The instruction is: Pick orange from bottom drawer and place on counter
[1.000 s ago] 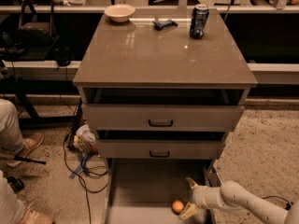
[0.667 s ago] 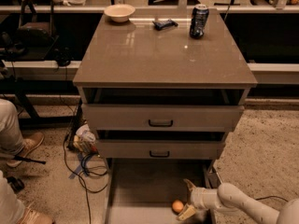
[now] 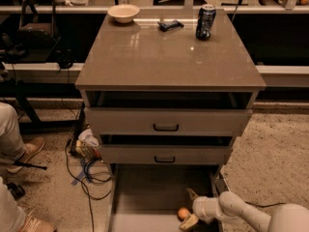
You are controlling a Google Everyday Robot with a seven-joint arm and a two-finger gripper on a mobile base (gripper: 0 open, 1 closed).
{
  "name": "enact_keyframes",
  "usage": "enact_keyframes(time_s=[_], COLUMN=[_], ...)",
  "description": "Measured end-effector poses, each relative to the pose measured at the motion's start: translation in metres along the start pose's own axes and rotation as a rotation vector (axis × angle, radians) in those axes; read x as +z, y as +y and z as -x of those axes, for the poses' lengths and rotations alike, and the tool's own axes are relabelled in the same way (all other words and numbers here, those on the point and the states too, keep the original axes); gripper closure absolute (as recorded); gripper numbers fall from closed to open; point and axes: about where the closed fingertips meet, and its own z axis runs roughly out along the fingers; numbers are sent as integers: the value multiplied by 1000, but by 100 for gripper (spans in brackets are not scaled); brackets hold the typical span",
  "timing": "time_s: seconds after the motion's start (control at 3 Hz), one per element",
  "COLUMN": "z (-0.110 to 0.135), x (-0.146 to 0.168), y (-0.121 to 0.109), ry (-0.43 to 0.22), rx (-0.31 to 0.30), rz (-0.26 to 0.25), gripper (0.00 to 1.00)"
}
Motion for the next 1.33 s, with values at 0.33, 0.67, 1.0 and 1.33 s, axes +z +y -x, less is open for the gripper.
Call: enact_keyframes(time_s=[0.33,0.67,1.0,1.33], z=[-13,-20,-23,-22], x=[14,21,24,21], y=[-1,-2,-2,-4], ry=[18,30,34,27], rx=[11,16,18,13], rz=[14,20,25,21], gripper=[0,18,41,64])
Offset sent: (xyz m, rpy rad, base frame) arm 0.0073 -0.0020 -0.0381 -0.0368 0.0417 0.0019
